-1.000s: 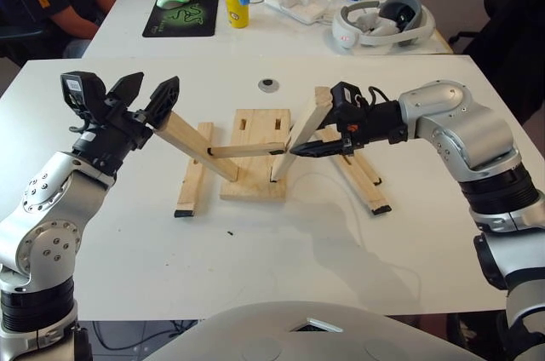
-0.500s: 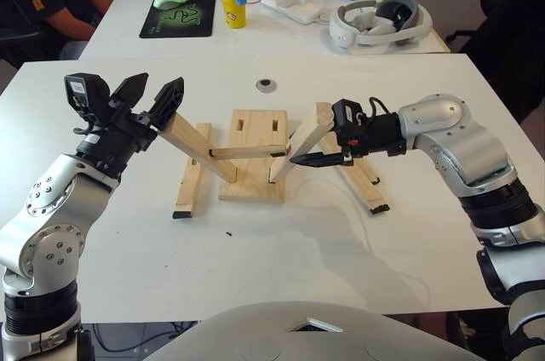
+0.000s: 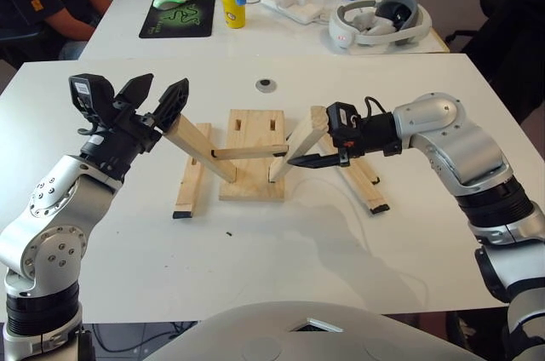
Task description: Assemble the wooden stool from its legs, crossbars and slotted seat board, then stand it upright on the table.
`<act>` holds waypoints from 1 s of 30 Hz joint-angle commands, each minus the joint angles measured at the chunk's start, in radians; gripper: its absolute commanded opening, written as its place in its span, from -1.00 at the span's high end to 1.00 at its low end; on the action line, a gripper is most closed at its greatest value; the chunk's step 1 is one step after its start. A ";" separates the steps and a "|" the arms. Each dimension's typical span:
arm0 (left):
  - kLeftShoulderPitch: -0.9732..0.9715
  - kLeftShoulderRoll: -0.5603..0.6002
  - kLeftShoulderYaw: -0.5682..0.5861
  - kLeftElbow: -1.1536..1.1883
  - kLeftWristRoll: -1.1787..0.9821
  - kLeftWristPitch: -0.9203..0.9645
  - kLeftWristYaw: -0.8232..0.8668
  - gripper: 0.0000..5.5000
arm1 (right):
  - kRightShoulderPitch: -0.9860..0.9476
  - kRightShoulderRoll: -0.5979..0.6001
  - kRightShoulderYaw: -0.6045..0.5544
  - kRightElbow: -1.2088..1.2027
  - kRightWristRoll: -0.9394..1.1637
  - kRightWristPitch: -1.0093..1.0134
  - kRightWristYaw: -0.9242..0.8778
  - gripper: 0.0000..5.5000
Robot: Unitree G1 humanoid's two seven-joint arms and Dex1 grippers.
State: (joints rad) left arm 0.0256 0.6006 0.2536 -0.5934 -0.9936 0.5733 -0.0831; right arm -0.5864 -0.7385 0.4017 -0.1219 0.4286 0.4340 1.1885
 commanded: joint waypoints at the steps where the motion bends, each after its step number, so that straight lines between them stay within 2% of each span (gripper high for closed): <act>1: 0.133 0.004 -0.087 0.091 0.061 0.160 0.036 -0.37 | 0.045 -0.011 0.111 0.044 -0.021 0.124 0.120 0.26; 12: 0.099 0.029 -0.088 0.060 0.029 0.193 0.066 -0.37 | 0.083 -0.039 0.086 -0.009 0.012 0.138 0.111 0.26; 22: 0.064 0.089 -0.133 0.062 0.052 0.225 0.047 -0.37 | 0.068 -0.024 -0.041 -0.067 0.140 0.278 0.076 0.26; 30: 0.022 0.136 -0.143 0.056 0.039 0.254 0.042 -0.37 | 0.049 -0.014 -0.091 -0.142 0.170 0.360 0.073 0.25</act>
State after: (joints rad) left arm -0.0404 0.7019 0.2174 -0.6140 -0.9993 0.6287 -0.0517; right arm -0.5655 -0.7574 0.2865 -0.2374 0.4919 0.6861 1.1953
